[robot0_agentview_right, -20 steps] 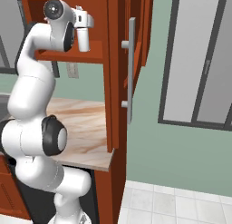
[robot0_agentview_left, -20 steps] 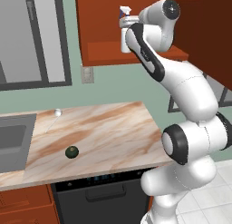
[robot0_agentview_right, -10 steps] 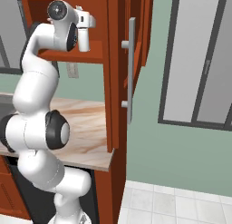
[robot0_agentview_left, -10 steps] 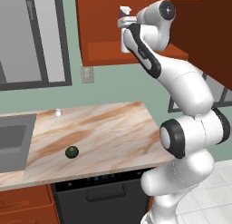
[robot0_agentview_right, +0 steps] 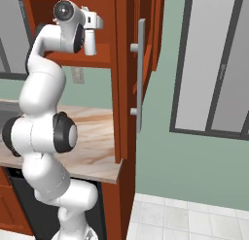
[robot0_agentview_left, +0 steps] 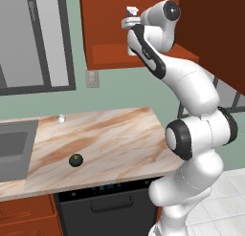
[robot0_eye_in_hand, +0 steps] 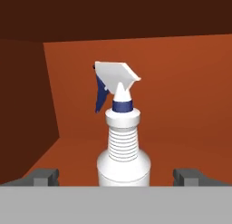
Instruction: Open the cabinet. Pick the spray and place it next to the sink. Then close the cabinet.
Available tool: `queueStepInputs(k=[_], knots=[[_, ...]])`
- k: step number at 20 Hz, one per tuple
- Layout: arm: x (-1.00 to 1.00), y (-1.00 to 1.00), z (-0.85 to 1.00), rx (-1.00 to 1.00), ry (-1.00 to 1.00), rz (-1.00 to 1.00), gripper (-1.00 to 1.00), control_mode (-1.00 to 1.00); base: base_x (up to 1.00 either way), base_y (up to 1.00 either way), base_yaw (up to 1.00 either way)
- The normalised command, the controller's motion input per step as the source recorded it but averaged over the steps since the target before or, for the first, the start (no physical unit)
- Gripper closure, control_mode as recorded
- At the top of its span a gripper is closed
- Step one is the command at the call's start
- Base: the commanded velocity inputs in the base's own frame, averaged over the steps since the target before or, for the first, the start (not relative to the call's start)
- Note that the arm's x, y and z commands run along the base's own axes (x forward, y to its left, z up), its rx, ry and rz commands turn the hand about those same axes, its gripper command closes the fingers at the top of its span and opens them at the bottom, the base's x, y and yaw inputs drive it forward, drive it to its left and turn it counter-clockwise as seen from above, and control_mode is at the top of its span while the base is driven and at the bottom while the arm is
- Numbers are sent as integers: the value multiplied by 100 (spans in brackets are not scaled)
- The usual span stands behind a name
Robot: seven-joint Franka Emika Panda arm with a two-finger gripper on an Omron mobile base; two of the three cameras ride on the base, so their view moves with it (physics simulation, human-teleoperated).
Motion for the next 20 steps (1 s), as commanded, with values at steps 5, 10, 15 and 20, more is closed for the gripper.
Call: queueStepInputs(k=[5,10,15,20], knots=[[22,3,0,0,1,0,-100,-100,0,0,0],[26,0,0,0,2,0,-100,-100,0,0,0],[20,0,-2,0,1,0,-100,-100,0,0,0],[16,0,-2,0,0,0,-100,-100,0,0,0]])
